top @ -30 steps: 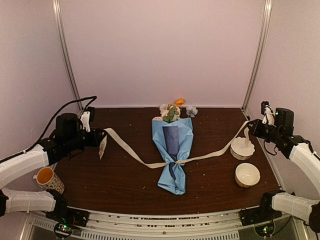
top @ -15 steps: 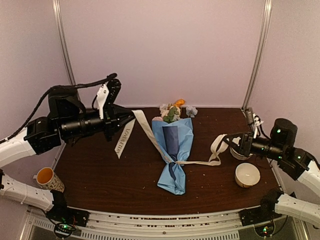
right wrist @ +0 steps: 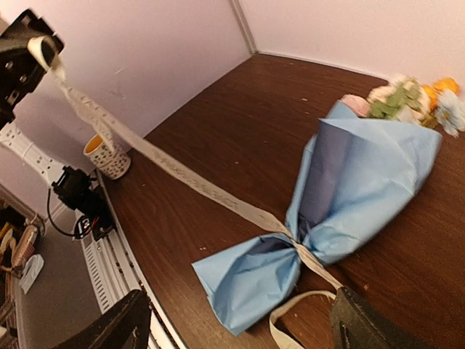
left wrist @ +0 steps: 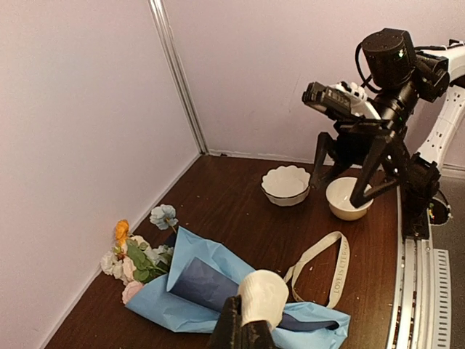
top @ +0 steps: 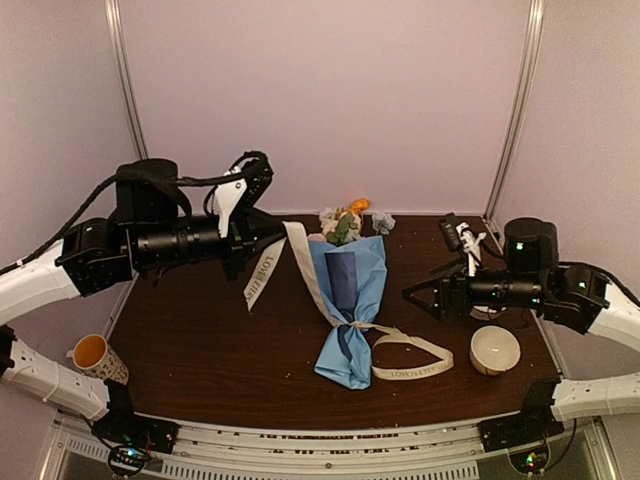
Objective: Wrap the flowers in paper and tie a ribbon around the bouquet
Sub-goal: Place the right side of the half-tied ribbon at the center of the board, then pass from the left arm to the right
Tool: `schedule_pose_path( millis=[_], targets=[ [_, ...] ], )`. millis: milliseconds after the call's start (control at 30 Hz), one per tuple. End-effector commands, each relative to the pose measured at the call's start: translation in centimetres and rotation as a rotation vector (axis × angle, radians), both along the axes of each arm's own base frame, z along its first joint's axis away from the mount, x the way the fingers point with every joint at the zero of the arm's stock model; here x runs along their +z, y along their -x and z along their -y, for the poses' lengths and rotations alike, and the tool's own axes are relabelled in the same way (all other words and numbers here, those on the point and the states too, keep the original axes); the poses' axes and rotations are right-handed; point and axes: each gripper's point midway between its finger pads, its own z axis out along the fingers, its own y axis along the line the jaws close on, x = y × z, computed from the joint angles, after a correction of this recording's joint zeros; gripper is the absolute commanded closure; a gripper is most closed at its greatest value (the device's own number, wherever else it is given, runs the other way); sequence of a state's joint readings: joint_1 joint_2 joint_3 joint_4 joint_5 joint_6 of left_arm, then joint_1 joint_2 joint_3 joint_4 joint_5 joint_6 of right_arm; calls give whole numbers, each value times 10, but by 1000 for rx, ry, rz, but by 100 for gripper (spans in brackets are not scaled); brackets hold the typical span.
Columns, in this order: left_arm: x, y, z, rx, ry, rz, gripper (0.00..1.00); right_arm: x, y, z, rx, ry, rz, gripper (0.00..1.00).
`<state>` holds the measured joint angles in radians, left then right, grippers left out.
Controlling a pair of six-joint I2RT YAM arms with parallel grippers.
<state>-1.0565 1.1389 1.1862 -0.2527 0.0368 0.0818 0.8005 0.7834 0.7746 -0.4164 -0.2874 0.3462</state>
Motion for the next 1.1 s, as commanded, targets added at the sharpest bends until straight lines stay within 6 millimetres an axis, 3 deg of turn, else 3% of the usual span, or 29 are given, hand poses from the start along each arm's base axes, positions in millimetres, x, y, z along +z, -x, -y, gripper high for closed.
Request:
schedule_pose_path(
  millis=[0,100,167,300,433,567,733,867,1000,1067],
  targets=[
    [36,-12,-4,63,29,109,100,38,0,-75,267,-70,255,13],
    [43,-20,-5,103,6,147,100,55,-13,-110,328,-154,322,16],
    [45,-24,-6,124,-12,165,100,55,-18,-133,371,-180,308,20],
    [47,-28,-4,132,-34,180,100,35,-46,-155,292,-146,304,29],
    [47,-27,-2,119,-35,180,100,20,-59,-162,237,-172,295,43],
    [46,-27,-2,120,-38,180,100,6,-61,-168,243,-160,261,67],
    [46,-28,-5,134,-32,174,100,-9,-59,-172,266,-139,232,77],
    [45,-26,-9,140,-29,164,100,-18,-60,-169,253,-119,226,99],
    [36,-25,-13,147,-36,138,100,-25,-62,-168,251,-100,201,100],
    [8,-17,-14,111,-85,85,100,-21,-67,-163,230,-90,210,100]
  ],
)
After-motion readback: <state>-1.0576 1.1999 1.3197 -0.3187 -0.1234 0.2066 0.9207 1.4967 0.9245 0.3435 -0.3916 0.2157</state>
